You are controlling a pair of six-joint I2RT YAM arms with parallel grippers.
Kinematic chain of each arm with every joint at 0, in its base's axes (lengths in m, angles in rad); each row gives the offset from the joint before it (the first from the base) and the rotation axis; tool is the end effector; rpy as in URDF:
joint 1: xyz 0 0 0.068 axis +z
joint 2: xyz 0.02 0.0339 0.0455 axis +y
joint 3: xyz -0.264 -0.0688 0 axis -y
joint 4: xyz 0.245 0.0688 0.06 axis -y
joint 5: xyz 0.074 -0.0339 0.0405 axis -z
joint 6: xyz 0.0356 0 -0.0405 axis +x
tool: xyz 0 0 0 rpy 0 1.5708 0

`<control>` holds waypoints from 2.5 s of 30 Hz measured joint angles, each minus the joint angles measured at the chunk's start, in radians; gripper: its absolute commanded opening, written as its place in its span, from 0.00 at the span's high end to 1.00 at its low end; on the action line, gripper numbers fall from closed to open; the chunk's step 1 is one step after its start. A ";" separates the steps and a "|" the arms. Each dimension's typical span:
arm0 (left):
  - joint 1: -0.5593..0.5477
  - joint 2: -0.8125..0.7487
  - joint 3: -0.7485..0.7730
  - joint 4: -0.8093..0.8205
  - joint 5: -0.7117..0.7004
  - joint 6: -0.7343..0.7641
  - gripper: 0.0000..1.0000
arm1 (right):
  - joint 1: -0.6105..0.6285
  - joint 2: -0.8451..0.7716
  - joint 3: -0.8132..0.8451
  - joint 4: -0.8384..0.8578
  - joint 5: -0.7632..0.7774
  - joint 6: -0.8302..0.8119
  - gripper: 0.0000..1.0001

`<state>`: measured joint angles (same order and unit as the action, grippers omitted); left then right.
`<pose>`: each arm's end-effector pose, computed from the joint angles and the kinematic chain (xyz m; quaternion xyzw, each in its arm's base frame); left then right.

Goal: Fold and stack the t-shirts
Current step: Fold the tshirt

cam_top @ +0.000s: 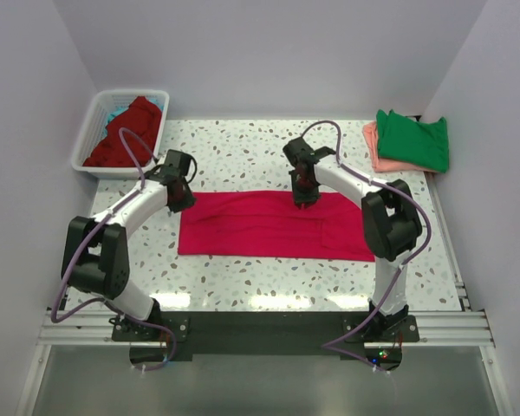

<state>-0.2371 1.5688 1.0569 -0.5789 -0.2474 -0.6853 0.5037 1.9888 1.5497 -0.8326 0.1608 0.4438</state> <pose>0.3059 -0.0649 0.2135 -0.2428 0.9333 0.0024 0.2646 0.3588 0.1913 0.2006 -0.0176 0.9856 -0.0029 0.1684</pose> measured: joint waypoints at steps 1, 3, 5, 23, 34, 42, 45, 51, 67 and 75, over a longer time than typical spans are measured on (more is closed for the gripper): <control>0.000 0.007 -0.002 0.006 0.002 -0.003 0.75 | 0.000 0.000 0.000 0.001 0.000 0.000 0.77; 0.000 0.028 -0.005 0.019 0.001 -0.007 0.75 | 0.000 0.000 -0.001 0.004 0.000 0.000 0.78; 0.000 0.051 -0.008 0.024 0.001 -0.009 0.75 | 0.000 0.000 -0.002 0.005 0.000 0.000 0.77; 0.000 0.129 -0.008 0.035 -0.004 -0.019 0.74 | -0.001 0.000 -0.002 0.005 0.005 -0.008 0.79; 0.000 0.172 -0.008 0.028 -0.017 -0.030 0.74 | -0.001 0.000 -0.002 0.003 0.006 -0.008 0.79; 0.000 0.172 -0.008 0.032 -0.018 -0.029 0.89 | -0.001 0.000 -0.003 0.002 0.009 -0.007 0.80; 0.000 0.172 -0.008 0.032 -0.023 -0.030 0.93 | -0.001 0.000 -0.004 0.001 0.008 -0.007 0.80; 0.000 0.170 -0.008 0.028 -0.035 -0.029 0.94 | -0.001 0.000 -0.005 0.001 0.008 -0.007 0.80; 0.000 0.108 0.010 -0.026 -0.132 -0.029 0.97 | 0.000 0.000 -0.005 0.002 0.004 -0.006 0.80; 0.000 0.100 0.027 -0.048 -0.135 -0.029 0.97 | 0.003 0.001 -0.027 0.002 0.003 -0.006 0.80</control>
<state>-0.2371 1.6691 1.0843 -0.6266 -0.3820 -0.7143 0.5068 1.9896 1.5227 -0.8303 0.1642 0.4381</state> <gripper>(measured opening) 0.057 0.200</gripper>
